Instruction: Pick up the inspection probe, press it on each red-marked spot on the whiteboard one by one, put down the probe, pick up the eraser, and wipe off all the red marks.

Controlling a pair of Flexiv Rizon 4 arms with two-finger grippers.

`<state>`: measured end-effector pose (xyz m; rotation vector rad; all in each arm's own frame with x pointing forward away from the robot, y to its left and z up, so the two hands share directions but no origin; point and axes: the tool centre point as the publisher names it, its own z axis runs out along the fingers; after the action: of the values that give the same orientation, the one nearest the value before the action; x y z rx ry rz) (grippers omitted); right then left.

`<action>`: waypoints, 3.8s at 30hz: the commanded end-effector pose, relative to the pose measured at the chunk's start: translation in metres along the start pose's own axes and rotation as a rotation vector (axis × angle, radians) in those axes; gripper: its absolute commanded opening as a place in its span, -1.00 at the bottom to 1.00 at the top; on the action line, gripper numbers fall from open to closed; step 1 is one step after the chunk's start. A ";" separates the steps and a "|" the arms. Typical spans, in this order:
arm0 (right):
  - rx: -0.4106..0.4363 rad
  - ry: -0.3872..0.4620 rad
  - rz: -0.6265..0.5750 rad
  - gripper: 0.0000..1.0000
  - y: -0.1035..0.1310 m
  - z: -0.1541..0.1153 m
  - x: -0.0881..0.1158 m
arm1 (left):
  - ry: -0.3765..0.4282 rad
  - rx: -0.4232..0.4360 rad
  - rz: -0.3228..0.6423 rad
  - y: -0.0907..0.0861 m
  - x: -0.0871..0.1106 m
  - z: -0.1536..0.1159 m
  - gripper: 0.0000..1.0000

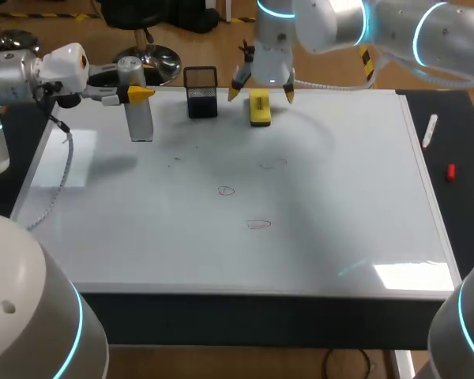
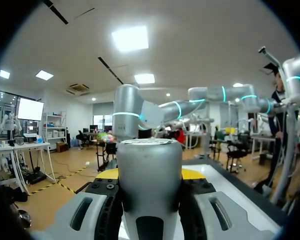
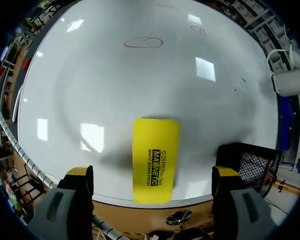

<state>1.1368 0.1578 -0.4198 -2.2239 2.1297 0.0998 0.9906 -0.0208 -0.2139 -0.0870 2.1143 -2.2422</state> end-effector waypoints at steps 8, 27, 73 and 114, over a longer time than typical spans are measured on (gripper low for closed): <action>-0.016 0.054 0.015 1.00 0.001 0.006 0.005 | -0.004 0.000 0.002 -0.001 0.002 0.000 -1.00; -0.021 0.092 0.025 0.80 -0.004 0.008 0.009 | -0.004 0.000 0.002 -0.001 0.002 0.000 -1.00; -0.020 0.074 0.461 -1.00 -0.003 -0.088 0.071 | -0.004 0.000 0.002 -0.001 0.002 0.000 -1.00; 0.035 0.035 0.943 -1.00 0.070 -0.127 0.213 | -0.004 0.000 0.002 -0.001 0.002 0.000 -1.00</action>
<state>1.0854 -0.0652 -0.3150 -1.0302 2.9599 0.0702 0.9904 -0.0208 -0.2137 -0.0876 2.1144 -2.2415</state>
